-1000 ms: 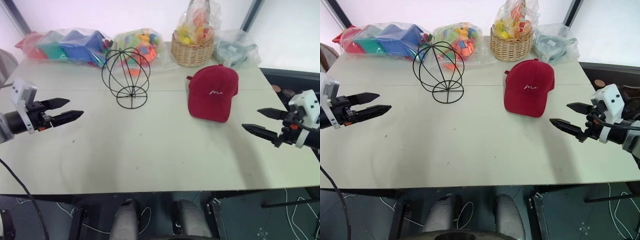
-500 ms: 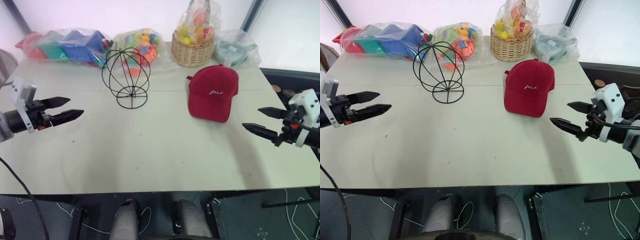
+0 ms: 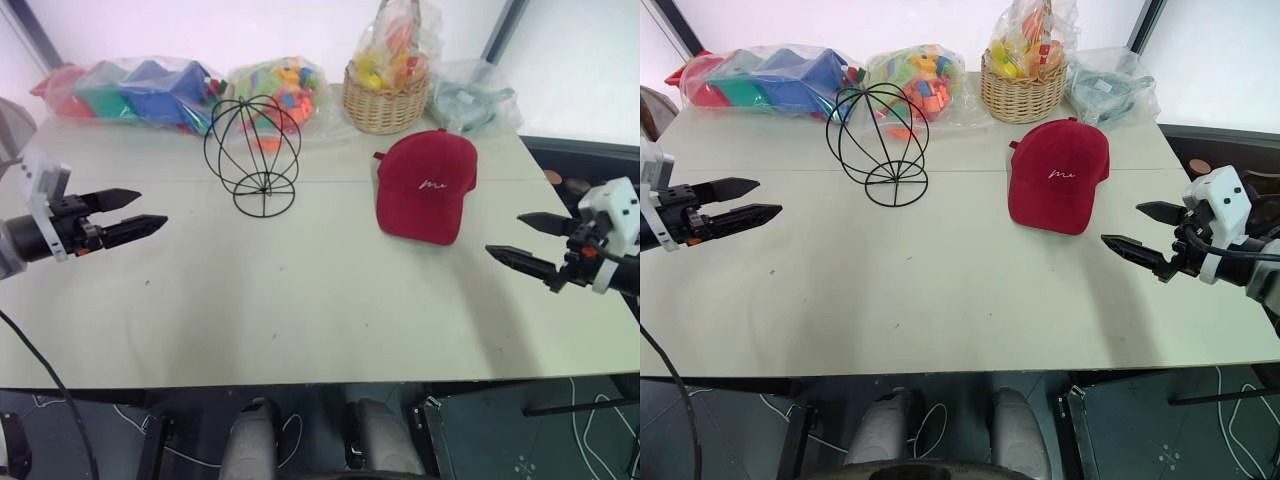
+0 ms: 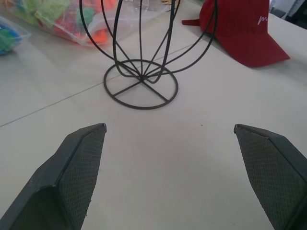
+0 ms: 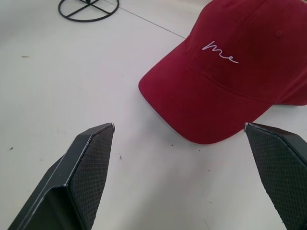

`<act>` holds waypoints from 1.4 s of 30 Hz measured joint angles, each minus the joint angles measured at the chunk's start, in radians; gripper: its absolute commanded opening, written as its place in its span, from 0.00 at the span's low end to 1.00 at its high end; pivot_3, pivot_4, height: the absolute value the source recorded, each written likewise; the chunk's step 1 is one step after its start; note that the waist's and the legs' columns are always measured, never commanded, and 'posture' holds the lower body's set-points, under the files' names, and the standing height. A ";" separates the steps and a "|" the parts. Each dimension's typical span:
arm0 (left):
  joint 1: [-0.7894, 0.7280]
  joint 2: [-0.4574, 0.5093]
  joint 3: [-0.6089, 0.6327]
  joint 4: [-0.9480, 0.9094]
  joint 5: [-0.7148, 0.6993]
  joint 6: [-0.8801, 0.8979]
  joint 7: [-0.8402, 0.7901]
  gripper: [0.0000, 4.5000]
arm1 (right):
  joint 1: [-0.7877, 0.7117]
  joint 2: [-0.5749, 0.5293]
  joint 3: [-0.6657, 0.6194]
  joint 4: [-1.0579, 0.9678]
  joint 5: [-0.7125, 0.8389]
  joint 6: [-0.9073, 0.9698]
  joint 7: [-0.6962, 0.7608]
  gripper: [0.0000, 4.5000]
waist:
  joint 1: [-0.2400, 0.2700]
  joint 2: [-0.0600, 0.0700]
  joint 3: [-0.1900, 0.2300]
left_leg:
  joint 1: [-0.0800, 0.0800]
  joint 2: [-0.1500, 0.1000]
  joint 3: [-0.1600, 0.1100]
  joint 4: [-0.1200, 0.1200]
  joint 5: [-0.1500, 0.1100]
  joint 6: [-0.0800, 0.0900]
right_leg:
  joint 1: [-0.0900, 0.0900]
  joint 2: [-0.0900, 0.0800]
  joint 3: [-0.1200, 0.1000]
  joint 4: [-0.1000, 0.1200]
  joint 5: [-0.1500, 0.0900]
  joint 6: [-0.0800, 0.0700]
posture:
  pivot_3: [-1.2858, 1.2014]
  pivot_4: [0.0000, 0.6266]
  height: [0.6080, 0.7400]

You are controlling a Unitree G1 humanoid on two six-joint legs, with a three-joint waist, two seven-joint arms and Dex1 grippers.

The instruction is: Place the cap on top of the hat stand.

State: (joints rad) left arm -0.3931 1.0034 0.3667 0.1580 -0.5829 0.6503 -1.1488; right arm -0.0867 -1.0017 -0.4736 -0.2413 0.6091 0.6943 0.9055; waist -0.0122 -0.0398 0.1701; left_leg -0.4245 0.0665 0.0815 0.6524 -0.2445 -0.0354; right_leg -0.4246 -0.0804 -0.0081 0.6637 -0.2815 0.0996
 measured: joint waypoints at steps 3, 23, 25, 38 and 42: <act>0.008 0.015 0.000 -0.054 -0.035 0.053 -0.020 1.00 | 0.008 0.000 0.000 0.010 -0.023 -0.023 0.002 0.99 | 0.000 0.000 0.000 | 0.000 0.000 0.000 0.000 0.000 0.000 | 0.000 0.000 0.000 0.000 0.000 0.000 | 0.52 0.24 1.00; -0.072 0.047 -0.039 -0.265 -0.232 0.255 -0.065 1.00 | 0.036 0.062 0.271 0.045 -0.539 -0.677 -0.178 0.99 | -0.002 0.000 0.000 | 0.000 0.000 0.000 0.001 0.000 0.000 | 0.000 0.000 0.000 0.000 0.000 0.000 | 0.52 0.24 1.00; -0.075 0.047 -0.049 -0.241 -0.226 0.246 -0.076 1.00 | 0.025 0.068 0.310 0.092 -0.604 -0.795 -0.197 0.99 | -0.003 0.000 0.000 | 0.000 0.000 0.000 0.001 0.000 0.000 | 0.000 0.000 0.000 0.000 0.000 0.000 | 0.52 0.24 1.00; -0.098 0.016 -0.157 -0.208 -0.192 0.194 -0.138 1.00 | -0.176 0.079 0.484 0.503 -0.877 -1.326 -0.335 0.99 | -0.006 0.001 0.000 | 0.000 0.000 0.000 0.002 0.000 0.000 | 0.000 0.000 0.000 0.001 0.000 0.000 | 0.52 0.24 1.00; -0.133 0.016 -0.158 -0.210 -0.193 0.195 -0.137 1.00 | -0.223 0.089 0.529 0.597 -0.940 -1.408 -0.381 0.99 | -0.006 0.001 0.000 | 0.000 0.000 0.000 0.002 0.000 0.000 | 0.000 0.000 0.000 0.001 0.000 0.000 | 0.52 0.24 1.00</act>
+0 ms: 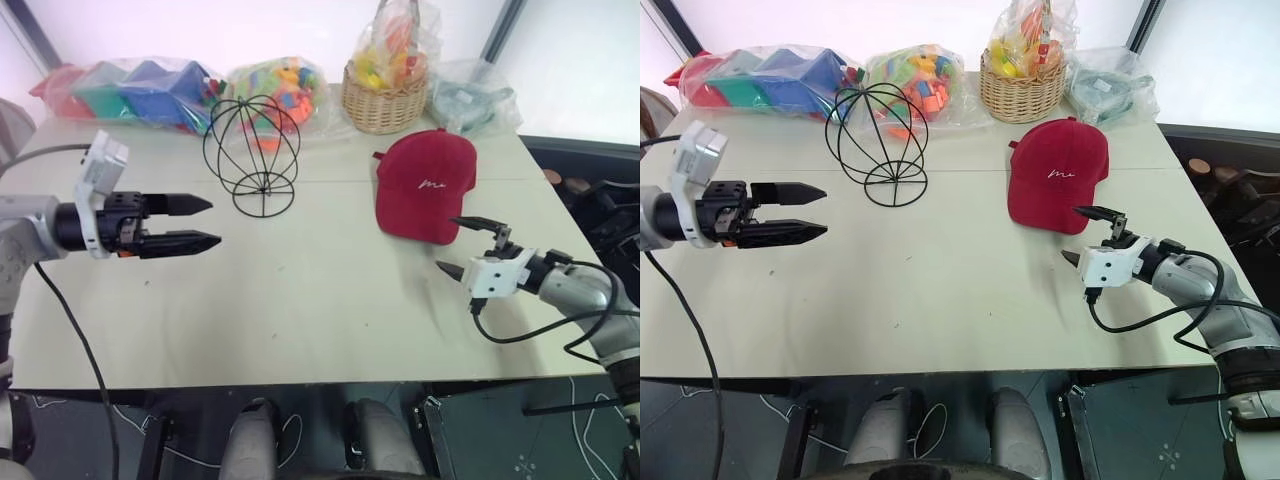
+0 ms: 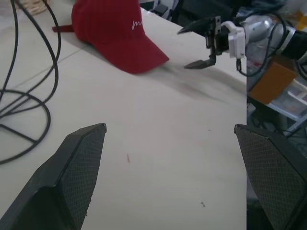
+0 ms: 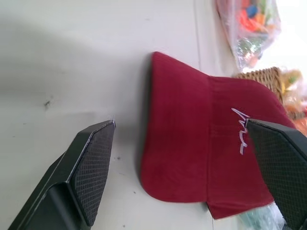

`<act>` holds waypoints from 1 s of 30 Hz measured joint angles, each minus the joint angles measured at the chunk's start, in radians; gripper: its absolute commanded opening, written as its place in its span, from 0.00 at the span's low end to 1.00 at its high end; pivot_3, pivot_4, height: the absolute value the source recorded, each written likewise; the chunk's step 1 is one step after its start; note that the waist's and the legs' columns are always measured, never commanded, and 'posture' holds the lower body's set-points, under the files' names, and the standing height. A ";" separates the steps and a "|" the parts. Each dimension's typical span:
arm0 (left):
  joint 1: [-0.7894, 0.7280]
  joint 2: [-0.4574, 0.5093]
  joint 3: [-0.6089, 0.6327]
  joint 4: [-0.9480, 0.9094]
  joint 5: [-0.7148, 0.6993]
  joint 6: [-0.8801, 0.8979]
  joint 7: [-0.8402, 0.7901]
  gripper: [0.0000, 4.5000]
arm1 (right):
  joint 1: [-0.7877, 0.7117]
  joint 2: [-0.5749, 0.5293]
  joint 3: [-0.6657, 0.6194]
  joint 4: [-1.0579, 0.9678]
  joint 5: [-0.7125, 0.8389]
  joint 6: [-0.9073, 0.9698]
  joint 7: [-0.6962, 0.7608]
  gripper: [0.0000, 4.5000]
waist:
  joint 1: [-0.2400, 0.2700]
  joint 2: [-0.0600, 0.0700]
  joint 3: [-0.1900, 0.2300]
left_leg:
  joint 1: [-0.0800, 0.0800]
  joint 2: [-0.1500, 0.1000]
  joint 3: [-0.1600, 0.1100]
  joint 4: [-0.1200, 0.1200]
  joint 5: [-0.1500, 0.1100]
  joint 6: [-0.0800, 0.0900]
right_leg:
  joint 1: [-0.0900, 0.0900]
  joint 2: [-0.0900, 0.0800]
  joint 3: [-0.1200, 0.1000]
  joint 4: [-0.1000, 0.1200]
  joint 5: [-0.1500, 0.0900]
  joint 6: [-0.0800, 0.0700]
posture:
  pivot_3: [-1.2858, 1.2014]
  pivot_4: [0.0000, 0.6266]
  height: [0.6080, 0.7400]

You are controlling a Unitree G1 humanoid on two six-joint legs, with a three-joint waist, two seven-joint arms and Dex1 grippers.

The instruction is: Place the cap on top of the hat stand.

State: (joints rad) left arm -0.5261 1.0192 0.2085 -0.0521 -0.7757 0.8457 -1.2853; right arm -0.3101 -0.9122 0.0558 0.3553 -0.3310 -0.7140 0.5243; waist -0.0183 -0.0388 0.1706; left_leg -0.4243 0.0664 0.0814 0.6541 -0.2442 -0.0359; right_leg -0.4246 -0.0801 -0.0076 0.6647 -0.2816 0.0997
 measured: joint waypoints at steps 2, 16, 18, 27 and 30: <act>-0.002 -0.003 0.000 -0.004 -0.001 0.003 0.007 1.00 | -0.035 0.017 0.022 0.046 -0.043 -0.036 -0.040 0.99 | -0.002 0.000 0.000 | 0.000 0.000 0.000 0.000 0.000 0.000 | 0.000 0.000 0.000 0.000 0.000 0.000 | 0.52 0.24 1.00; -0.011 -0.019 0.004 -0.077 -0.050 0.067 0.081 1.00 | -0.321 0.089 0.237 0.395 -0.419 -0.151 -0.454 0.99 | -0.006 0.001 0.000 | 0.000 0.000 0.000 0.000 0.004 -0.006 | 0.000 0.000 0.000 0.001 0.000 0.000 | 0.52 0.24 1.00; -0.011 -0.021 0.004 -0.084 -0.059 0.070 0.093 1.00 | -0.357 0.093 0.274 0.429 -0.471 -0.158 -0.521 0.99 | -0.013 0.001 0.000 | 0.000 0.000 0.000 0.000 0.004 -0.006 | 0.000 0.000 0.001 0.001 0.000 0.000 | 0.52 0.24 1.00; -0.012 -0.030 0.008 -0.119 -0.089 0.108 0.145 1.00 | -0.480 0.176 0.371 0.570 -0.535 -0.114 -0.649 0.99 | -0.051 0.000 0.000 | 0.004 0.000 -0.001 0.000 0.005 -0.009 | 0.004 0.000 0.001 0.002 0.000 0.000 | 0.52 0.24 1.00; -0.010 -0.030 0.012 -0.121 -0.095 0.109 0.154 1.00 | -0.498 0.194 0.386 0.594 -0.534 -0.085 -0.644 0.99 | -0.054 0.000 0.000 | 0.011 0.000 0.000 -0.002 0.005 -0.008 | 0.010 0.000 0.001 0.001 0.000 0.000 | 0.52 0.24 1.00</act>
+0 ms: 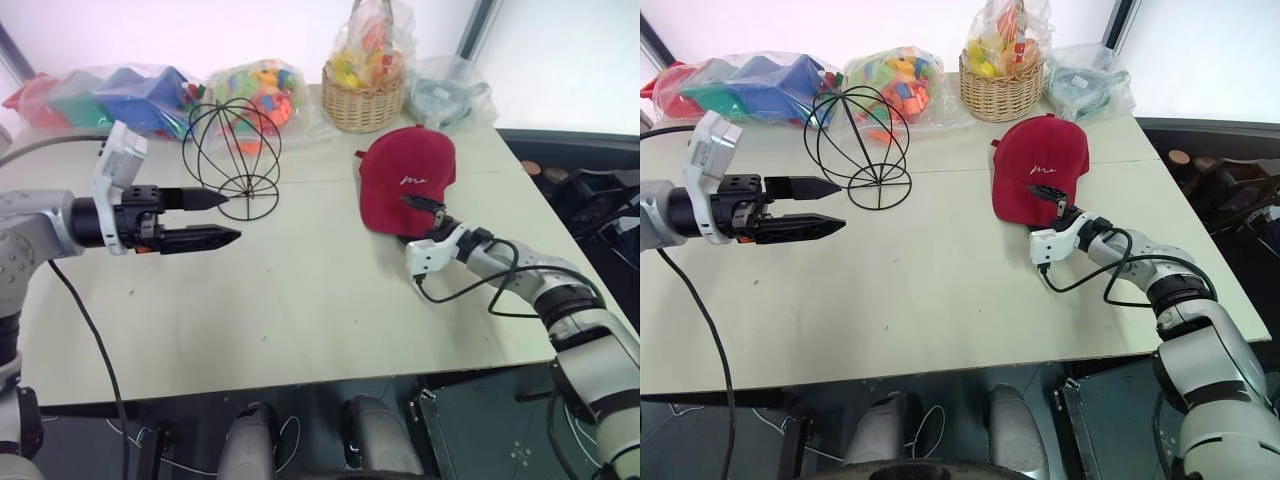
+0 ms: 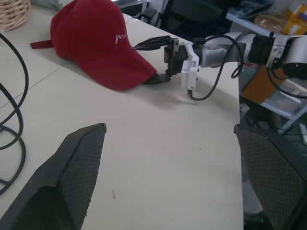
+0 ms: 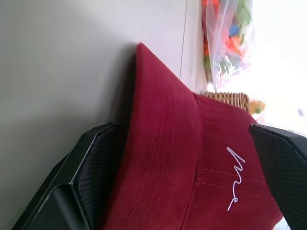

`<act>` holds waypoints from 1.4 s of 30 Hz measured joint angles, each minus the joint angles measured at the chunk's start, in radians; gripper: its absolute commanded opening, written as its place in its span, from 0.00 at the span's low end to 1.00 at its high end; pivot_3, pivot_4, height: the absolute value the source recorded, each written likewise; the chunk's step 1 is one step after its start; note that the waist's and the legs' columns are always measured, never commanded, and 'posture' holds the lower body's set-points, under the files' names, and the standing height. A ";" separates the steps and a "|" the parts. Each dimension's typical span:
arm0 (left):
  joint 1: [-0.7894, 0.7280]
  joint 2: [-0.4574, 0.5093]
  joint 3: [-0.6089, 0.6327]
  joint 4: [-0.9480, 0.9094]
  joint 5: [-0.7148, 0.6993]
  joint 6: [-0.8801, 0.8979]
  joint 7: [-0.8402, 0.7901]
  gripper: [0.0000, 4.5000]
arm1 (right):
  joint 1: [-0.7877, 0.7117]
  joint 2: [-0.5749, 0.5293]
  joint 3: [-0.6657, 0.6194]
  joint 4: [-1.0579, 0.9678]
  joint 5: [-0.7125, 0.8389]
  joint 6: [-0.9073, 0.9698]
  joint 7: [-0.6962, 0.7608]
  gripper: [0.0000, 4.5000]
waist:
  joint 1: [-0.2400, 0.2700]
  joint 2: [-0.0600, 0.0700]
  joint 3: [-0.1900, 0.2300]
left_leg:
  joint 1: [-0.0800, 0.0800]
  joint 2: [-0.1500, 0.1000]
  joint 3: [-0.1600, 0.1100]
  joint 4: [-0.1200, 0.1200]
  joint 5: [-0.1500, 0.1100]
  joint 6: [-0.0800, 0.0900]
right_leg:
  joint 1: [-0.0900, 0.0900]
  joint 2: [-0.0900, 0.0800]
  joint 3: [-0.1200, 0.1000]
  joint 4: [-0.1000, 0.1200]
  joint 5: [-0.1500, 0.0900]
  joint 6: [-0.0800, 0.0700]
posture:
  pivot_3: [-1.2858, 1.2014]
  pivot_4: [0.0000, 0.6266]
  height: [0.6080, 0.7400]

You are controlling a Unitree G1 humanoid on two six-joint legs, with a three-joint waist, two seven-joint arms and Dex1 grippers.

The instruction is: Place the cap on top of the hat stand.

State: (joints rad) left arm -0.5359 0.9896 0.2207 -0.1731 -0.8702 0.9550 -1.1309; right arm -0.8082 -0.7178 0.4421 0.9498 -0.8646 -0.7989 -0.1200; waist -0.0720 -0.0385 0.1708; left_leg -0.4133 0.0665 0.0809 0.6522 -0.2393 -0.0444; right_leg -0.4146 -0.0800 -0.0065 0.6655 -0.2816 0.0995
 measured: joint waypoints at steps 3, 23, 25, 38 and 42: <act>0.017 0.001 0.010 -0.012 -0.009 0.000 0.002 1.00 | -0.005 0.012 0.010 0.013 0.001 0.036 -0.001 0.80 | 0.002 0.000 0.000 | 0.007 0.000 0.000 -0.002 -0.003 0.004 | 0.008 0.000 0.000 -0.002 0.000 0.000 | 0.52 0.24 1.00; 0.049 0.063 0.100 0.042 -0.003 -0.023 0.003 1.00 | 0.052 -0.022 -0.023 -0.220 -0.001 0.203 -0.145 0.01 | 0.005 0.002 0.002 | 0.004 -0.001 0.001 -0.003 -0.002 0.004 | 0.004 -0.001 0.000 -0.002 0.000 0.000 | 0.52 0.24 1.00; 0.045 0.093 0.129 0.072 -0.003 -0.023 0.000 1.00 | 0.063 -0.059 -0.087 -0.349 0.030 0.263 -0.111 0.01 | 0.006 0.004 0.005 | 0.003 -0.001 0.001 -0.003 -0.003 0.004 | 0.002 -0.001 0.000 -0.002 0.000 0.000 | 0.52 0.24 1.00; -0.093 0.231 0.168 0.359 0.062 -0.114 -0.133 1.00 | -0.203 0.159 -0.184 -0.787 0.172 0.441 0.163 0.01 | 0.005 0.005 0.005 | 0.002 0.000 0.002 -0.005 -0.003 0.006 | 0.000 0.000 0.000 -0.001 -0.001 -0.001 | 0.52 0.24 1.00; -0.097 0.239 0.166 0.413 0.091 -0.127 -0.157 1.00 | -0.244 0.310 -0.132 -0.742 0.171 0.451 0.157 0.01 | 0.008 0.004 0.005 | -0.005 0.000 0.002 -0.003 -0.003 0.006 | -0.007 -0.001 0.000 0.000 -0.001 -0.001 | 0.52 0.24 1.00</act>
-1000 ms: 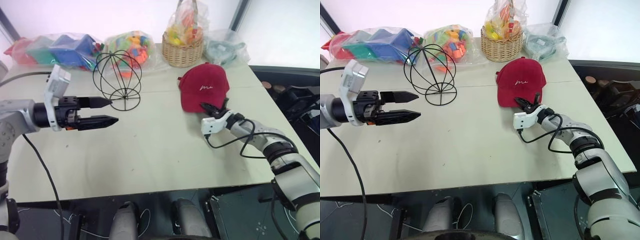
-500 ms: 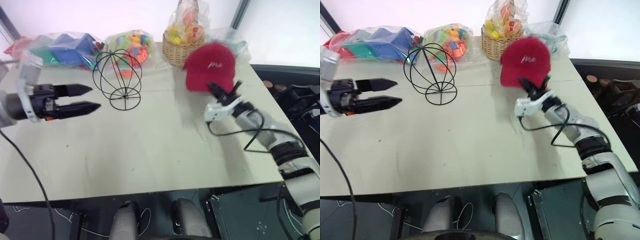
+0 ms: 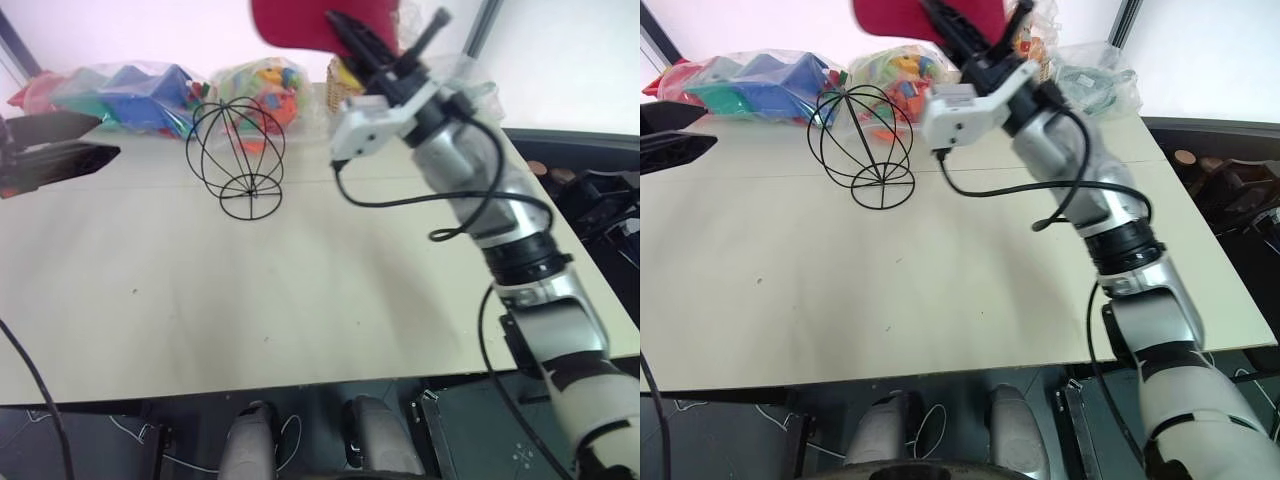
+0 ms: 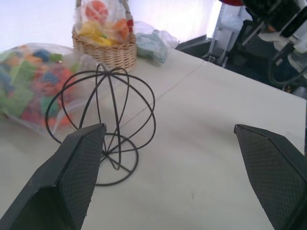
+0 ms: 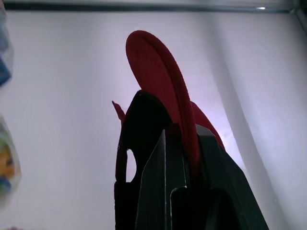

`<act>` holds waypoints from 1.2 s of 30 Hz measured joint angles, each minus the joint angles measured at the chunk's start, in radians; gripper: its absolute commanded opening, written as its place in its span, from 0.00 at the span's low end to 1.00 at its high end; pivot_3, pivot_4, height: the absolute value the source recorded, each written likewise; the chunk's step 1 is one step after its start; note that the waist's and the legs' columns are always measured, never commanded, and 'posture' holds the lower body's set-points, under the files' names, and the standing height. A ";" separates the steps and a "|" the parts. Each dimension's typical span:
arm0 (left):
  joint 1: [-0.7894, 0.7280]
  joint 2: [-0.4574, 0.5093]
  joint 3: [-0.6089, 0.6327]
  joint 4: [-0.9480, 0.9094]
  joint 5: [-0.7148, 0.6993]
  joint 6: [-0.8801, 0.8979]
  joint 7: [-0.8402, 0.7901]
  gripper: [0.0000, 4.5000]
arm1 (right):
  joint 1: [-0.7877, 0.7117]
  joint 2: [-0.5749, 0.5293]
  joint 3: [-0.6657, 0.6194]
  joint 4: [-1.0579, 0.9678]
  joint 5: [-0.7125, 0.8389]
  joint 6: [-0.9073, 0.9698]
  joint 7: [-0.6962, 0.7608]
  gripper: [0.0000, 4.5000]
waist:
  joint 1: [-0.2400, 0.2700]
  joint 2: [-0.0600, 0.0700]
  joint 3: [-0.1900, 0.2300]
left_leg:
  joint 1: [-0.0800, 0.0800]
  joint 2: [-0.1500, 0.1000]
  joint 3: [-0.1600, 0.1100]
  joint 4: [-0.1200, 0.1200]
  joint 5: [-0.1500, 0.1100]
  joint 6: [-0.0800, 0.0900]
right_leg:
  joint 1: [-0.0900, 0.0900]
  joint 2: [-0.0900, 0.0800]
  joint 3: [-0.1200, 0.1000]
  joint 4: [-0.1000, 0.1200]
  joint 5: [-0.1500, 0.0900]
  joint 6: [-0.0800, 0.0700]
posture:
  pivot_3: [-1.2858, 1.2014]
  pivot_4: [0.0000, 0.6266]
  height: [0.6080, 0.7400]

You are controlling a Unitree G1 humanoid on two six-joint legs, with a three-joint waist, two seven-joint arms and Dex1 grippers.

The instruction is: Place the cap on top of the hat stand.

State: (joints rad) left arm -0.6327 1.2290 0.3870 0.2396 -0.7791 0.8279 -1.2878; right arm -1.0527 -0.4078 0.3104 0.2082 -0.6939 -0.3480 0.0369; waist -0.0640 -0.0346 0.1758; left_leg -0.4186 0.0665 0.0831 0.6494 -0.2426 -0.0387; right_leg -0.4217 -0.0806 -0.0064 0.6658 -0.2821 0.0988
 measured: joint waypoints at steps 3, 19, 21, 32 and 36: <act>0.007 0.005 0.003 0.012 0.008 -0.008 -0.008 1.00 | -0.010 0.084 0.043 0.048 -0.012 -0.001 -0.023 0.01 | -0.001 0.000 0.000 | -0.007 0.000 0.000 0.002 0.001 -0.002 | -0.007 0.000 0.000 0.002 0.000 0.000 | 0.52 0.24 1.00; 0.079 -0.024 0.070 -0.050 0.002 0.016 0.063 1.00 | -0.057 0.246 0.152 0.270 -0.112 0.060 -0.098 0.01 | -0.006 0.000 0.000 | -0.008 0.000 0.000 0.001 0.002 -0.003 | -0.008 0.000 0.000 0.001 0.000 0.000 | 0.52 0.24 1.00; 0.078 -0.040 0.070 -0.057 0.001 0.016 0.071 1.00 | -0.057 0.265 0.162 0.270 -0.118 0.071 -0.094 0.01 | -0.006 0.000 0.000 | -0.008 0.000 0.000 0.001 0.002 -0.003 | -0.008 0.000 0.000 0.001 0.000 0.000 | 0.52 0.24 1.00; 0.070 -0.063 0.069 -0.064 -0.010 0.016 0.091 1.00 | 0.053 0.307 0.236 0.222 -0.139 0.124 -0.048 0.01 | -0.005 0.000 0.000 | -0.008 0.000 0.000 0.001 0.002 -0.003 | -0.008 0.000 0.000 0.001 0.000 0.000 | 0.52 0.24 1.00; 0.070 -0.065 0.068 -0.068 -0.016 0.018 0.093 1.00 | 0.099 0.307 0.249 0.194 -0.150 0.125 -0.047 0.01 | -0.007 -0.001 0.000 | -0.007 0.000 0.000 0.001 0.002 -0.003 | -0.008 0.000 0.000 0.001 0.000 0.000 | 0.52 0.24 1.00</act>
State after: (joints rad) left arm -0.5631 1.1643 0.4549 0.1717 -0.7955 0.8455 -1.1947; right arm -0.9539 -0.1009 0.5595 0.4018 -0.8443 -0.2229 -0.0101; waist -0.0709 -0.0353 0.1756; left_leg -0.4260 0.0667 0.0827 0.6503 -0.2406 -0.0421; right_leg -0.4293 -0.0803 -0.0066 0.6669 -0.2821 0.0989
